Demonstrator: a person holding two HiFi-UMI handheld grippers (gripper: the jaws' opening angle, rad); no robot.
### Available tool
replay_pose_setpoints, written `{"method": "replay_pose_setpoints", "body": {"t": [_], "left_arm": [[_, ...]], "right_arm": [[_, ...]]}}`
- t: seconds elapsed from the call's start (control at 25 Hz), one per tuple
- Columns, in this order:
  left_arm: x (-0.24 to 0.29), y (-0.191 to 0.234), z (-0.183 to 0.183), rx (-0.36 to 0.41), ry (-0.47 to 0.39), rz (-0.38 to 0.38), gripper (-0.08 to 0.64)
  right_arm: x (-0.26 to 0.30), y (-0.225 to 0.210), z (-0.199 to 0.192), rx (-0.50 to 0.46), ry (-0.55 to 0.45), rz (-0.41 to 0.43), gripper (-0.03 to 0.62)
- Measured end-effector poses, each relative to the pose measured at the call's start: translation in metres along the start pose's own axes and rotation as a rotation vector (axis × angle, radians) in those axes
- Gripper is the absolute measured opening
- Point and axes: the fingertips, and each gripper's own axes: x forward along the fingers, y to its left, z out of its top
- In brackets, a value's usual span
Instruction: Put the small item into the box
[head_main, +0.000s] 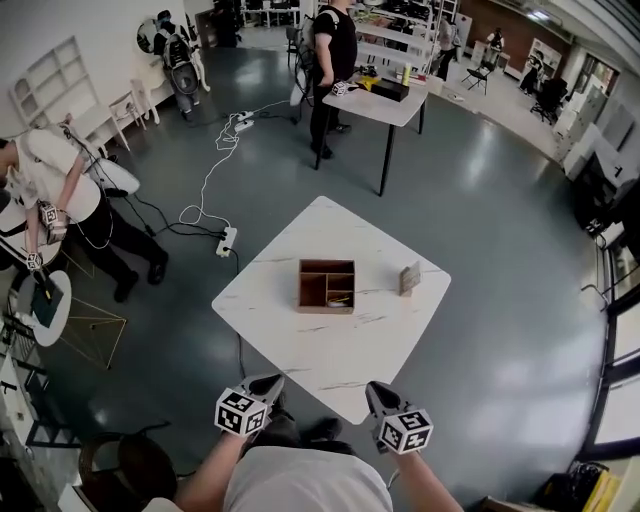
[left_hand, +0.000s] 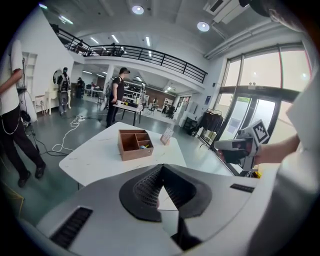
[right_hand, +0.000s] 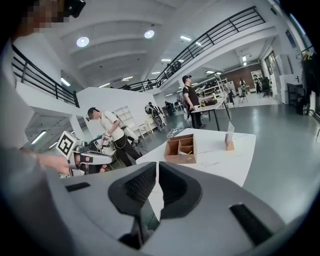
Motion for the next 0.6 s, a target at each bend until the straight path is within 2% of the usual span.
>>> {"method": "replay_pose_setpoints", "body": {"t": [0.28,0.6], "left_arm": [[-0.025,0.017,0.002,-0.003,-0.018,-0.034,0.014],[-0.035,0.029,0.024,0.047,-0.038,-0.088,0.014]], "right_arm": [[0.003,0.005,0.016,-0.011,-0.033,-0.059,0.035],[0.005,0.025,0.032,-0.029,-0.068,-0.092,0.031]]}}
